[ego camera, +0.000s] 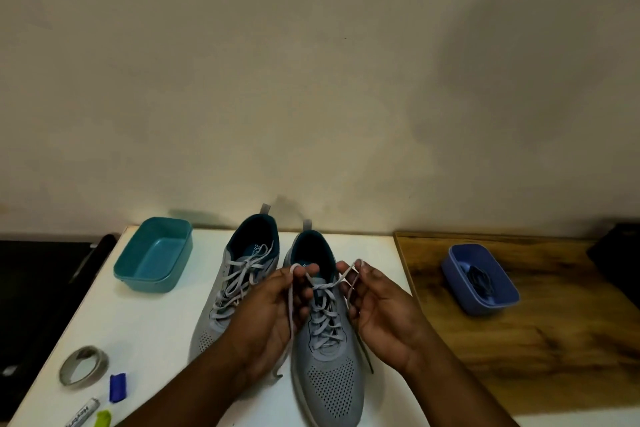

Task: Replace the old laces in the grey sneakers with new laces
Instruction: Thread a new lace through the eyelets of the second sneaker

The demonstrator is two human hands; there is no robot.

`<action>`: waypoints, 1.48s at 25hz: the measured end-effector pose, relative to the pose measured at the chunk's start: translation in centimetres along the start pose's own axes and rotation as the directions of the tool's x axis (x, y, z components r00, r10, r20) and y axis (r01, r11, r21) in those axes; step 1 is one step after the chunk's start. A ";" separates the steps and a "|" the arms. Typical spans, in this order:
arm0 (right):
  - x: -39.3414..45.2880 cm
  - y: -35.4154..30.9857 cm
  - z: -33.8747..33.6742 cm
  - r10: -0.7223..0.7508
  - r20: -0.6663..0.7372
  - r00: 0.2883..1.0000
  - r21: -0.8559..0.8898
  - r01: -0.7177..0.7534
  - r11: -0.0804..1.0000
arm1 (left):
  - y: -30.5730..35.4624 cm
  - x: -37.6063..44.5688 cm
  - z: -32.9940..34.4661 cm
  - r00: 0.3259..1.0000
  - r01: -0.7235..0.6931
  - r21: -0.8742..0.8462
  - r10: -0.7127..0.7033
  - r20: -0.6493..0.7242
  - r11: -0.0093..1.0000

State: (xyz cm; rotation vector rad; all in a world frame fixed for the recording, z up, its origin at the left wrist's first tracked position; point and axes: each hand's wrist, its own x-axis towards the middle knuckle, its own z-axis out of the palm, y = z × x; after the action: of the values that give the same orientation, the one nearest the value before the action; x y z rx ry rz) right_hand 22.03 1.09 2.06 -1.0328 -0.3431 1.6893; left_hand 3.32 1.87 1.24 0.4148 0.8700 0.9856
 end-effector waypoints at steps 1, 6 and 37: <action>0.0 0.1 0.2 -0.029 0.002 1.000 -0.004 0.029 1.000 | -0.1 0.0 0.2 1.000 -0.012 0.001 0.012 0.002 1.000; 0.8 0.7 0.0 -0.292 -0.051 0.955 -0.534 0.221 0.816 | -0.7 -0.1 0.7 0.990 -0.115 0.289 0.135 -0.050 0.950; 0.5 2.7 1.5 -0.474 -0.018 0.881 -0.586 0.375 0.719 | -1.3 -0.2 0.6 0.949 -0.295 0.425 0.314 0.027 0.856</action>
State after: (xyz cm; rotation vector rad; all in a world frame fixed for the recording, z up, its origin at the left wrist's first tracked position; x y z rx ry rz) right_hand 19.19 0.90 0.91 -1.3907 -0.9462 1.0761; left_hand 4.49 1.10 0.82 0.9318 1.0843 1.0959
